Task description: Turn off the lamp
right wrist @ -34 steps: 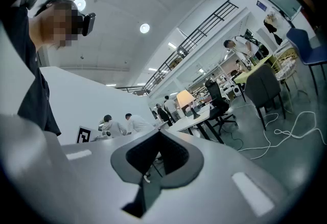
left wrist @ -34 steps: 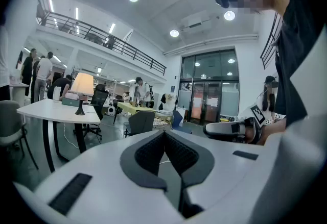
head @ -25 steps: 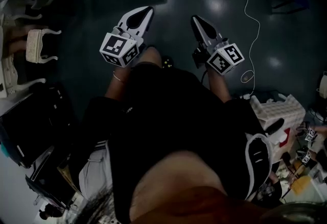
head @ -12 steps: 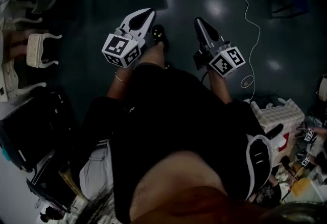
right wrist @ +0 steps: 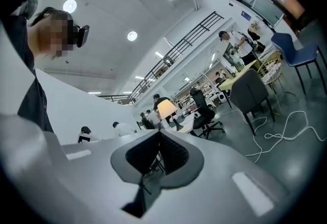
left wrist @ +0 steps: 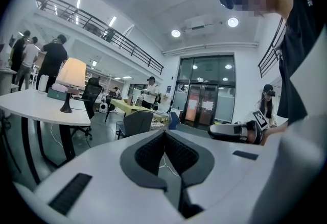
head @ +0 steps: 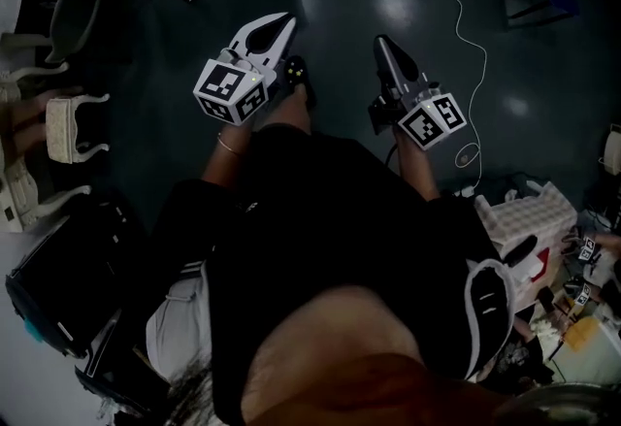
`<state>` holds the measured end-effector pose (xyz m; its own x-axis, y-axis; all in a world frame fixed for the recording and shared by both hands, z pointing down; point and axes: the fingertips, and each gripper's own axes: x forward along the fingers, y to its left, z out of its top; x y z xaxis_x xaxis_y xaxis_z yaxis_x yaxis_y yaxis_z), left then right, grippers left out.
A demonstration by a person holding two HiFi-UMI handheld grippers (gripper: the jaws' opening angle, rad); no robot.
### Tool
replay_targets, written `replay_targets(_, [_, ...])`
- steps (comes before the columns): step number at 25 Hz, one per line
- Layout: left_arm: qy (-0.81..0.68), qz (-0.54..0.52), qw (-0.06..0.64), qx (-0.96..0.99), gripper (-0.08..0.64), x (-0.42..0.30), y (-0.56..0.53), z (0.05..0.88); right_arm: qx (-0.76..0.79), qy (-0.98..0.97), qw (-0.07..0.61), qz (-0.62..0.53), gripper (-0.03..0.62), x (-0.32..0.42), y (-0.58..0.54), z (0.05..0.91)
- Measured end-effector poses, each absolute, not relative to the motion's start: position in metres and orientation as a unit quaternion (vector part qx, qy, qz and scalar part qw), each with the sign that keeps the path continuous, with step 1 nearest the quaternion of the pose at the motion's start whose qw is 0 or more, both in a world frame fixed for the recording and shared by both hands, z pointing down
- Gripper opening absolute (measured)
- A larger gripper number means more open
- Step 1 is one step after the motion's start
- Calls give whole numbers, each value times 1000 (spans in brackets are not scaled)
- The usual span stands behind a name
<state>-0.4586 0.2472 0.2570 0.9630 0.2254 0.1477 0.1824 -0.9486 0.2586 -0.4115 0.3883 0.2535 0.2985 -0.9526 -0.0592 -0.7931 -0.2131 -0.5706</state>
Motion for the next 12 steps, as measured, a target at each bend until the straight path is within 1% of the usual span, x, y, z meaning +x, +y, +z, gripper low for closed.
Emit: replay_targets(12, [145,98,128,976,6,-329,160,266,-784,543,264,-144,2,-296,301,250])
